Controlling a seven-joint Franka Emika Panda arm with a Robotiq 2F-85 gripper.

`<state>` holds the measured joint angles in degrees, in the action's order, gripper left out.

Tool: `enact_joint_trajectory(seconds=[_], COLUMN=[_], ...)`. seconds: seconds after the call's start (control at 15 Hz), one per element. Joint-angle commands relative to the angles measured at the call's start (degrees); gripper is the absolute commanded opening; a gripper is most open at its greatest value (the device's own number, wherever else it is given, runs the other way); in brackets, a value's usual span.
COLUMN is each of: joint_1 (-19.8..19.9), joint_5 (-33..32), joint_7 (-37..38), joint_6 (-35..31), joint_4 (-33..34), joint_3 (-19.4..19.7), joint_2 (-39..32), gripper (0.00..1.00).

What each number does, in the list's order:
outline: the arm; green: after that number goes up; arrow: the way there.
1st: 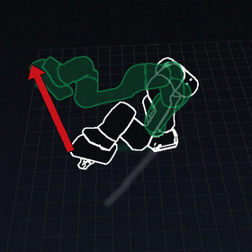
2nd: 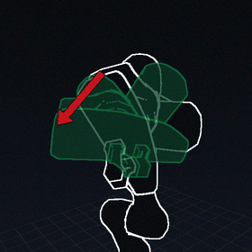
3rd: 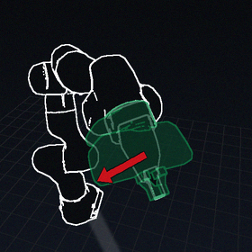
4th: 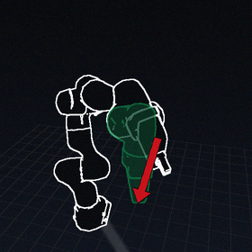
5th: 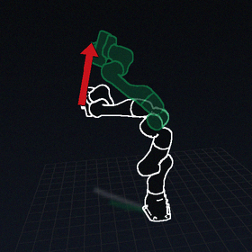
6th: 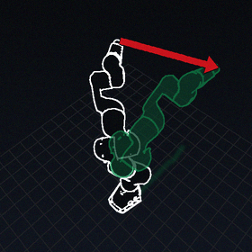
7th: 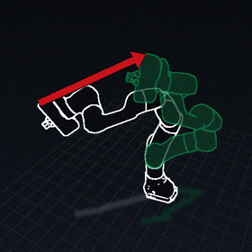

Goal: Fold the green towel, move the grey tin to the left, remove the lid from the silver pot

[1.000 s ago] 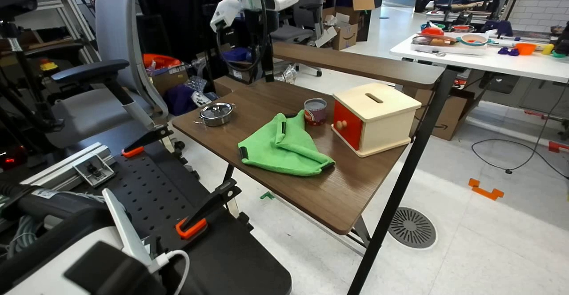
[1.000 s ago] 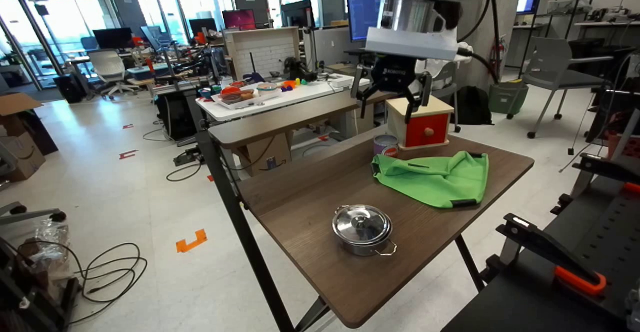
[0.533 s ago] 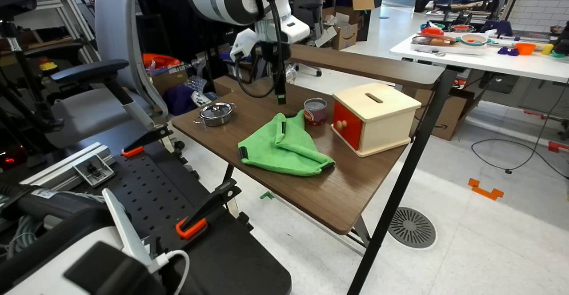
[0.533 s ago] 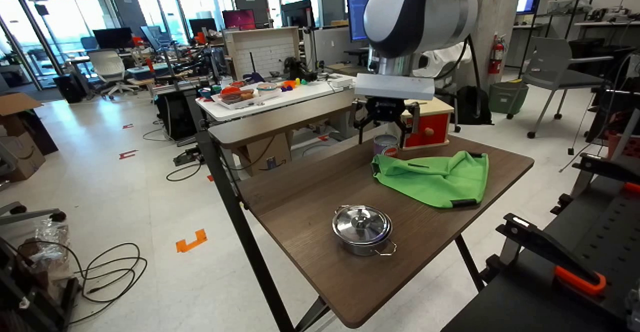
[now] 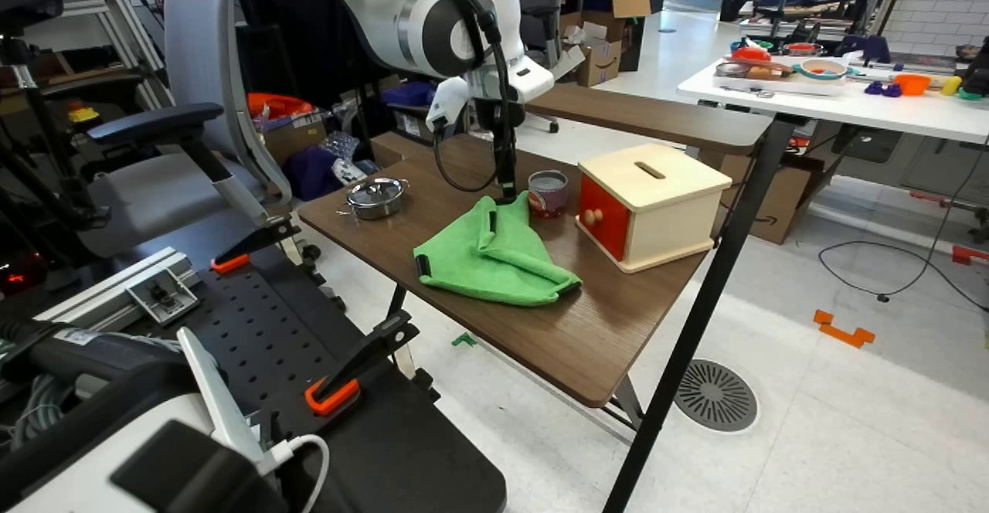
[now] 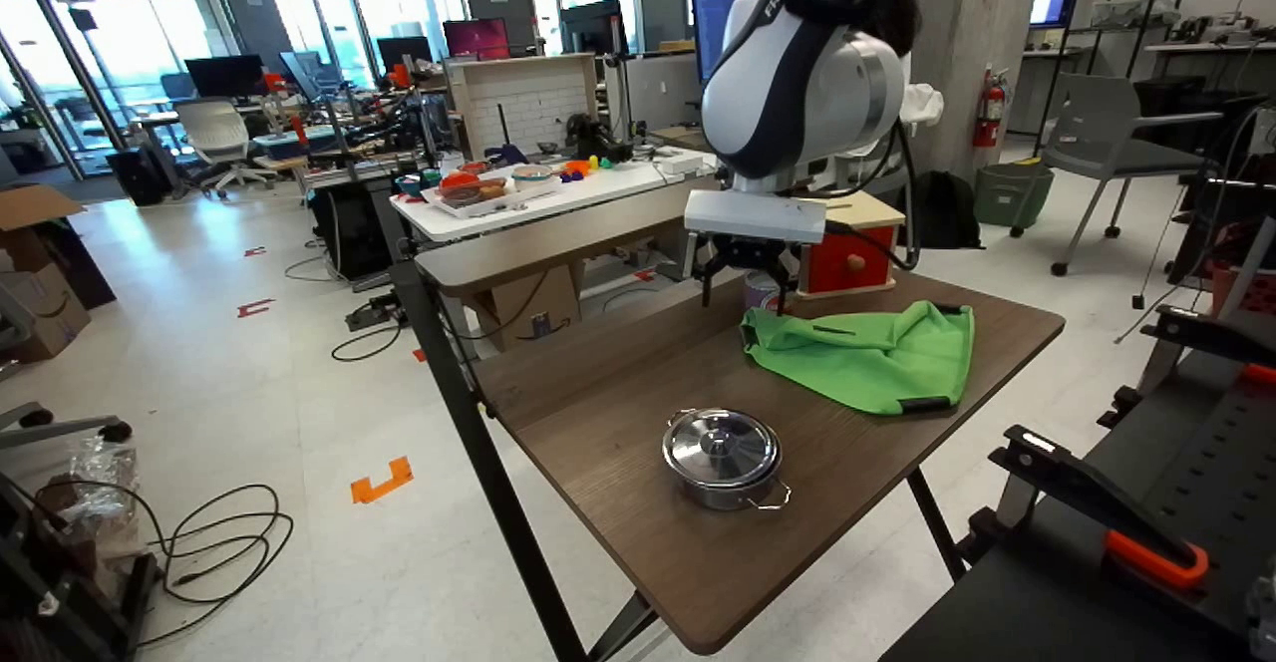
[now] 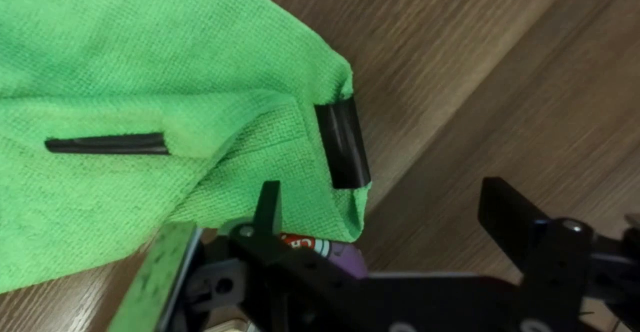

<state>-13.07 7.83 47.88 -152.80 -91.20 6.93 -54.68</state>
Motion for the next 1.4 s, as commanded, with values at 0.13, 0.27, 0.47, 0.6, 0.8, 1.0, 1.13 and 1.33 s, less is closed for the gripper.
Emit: enact_joint_trajectory(seconds=[0.13, 0.27, 0.47, 0.6, 0.8, 1.0, 1.13, 1.33], joint_1=[-2.21, -2.68, -3.35, -3.8, -4.3, -4.75, -5.15, -5.97], joint_5=[-1.25, -1.68, -2.61, -3.14, -3.26, -3.22, -3.1, -2.9], joint_7=[2.66, 2.69, 2.65, 2.68, 2.65, 2.59, 2.42, 1.82], joint_6=[2.5, 2.51, 3.29, 3.08, 3.7, 3.72, 3.16, 2.49], joint_4=[4.69, 5.2, 5.61, 5.85, 6.16, 5.71, 4.71, 2.09], joint_3=[1.98, 2.44, 2.48, 2.44, 2.21, 2.03, 1.65, 0.77], joint_2=[-4.49, -5.24, -5.58, -5.57, -5.27, -4.6, -3.49, -0.29], gripper=[1.0, 0.75, 0.58, 0.42, 0.19, 0.0, 0.0, 0.01])
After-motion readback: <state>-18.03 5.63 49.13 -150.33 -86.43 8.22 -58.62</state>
